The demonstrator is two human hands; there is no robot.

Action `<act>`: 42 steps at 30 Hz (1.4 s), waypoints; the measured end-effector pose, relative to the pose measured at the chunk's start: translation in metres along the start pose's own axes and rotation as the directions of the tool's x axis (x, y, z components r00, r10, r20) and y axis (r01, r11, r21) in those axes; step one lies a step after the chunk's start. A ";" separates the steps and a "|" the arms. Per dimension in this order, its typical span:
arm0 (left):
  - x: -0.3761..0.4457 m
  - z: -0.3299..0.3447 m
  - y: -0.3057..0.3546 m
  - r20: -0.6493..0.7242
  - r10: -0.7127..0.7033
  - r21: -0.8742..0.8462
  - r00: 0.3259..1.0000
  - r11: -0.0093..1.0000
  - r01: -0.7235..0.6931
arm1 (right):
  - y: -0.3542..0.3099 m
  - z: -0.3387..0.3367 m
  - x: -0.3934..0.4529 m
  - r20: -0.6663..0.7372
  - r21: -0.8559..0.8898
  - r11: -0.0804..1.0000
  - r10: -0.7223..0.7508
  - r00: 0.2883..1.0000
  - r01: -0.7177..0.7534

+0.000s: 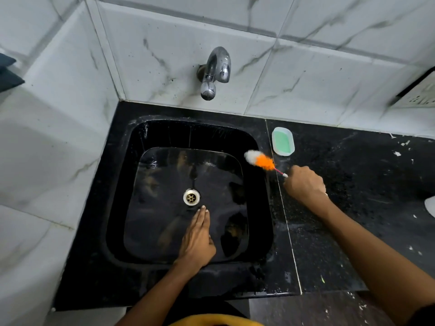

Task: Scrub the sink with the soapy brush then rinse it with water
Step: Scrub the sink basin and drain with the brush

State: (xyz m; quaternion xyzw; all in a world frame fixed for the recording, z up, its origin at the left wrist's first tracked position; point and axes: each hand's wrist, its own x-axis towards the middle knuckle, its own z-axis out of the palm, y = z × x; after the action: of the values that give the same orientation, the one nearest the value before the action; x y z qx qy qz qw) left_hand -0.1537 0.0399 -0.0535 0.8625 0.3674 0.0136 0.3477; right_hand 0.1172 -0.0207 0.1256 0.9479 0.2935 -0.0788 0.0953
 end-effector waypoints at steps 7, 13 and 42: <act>-0.001 -0.003 0.001 0.028 0.016 0.018 0.999 1.000 -0.016 | 0.007 -0.003 -0.011 0.075 -0.046 0.999 -0.001 0.997 0.005; -0.001 -0.001 -0.001 0.026 0.023 0.008 0.999 1.000 -0.023 | 0.011 -0.010 -0.005 -0.016 -0.056 0.998 -0.035 0.999 0.034; 0.002 -0.001 0.000 0.092 0.056 0.016 0.994 0.998 -0.058 | 0.003 -0.016 -0.008 0.146 -0.146 0.987 -0.038 0.988 0.060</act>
State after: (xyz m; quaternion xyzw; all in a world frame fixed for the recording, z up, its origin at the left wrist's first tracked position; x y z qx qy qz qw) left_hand -0.1525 0.0417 -0.0537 0.8756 0.3264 -0.0195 0.3554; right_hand 0.1139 -0.0243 0.1432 0.9224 0.3143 -0.1266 0.1854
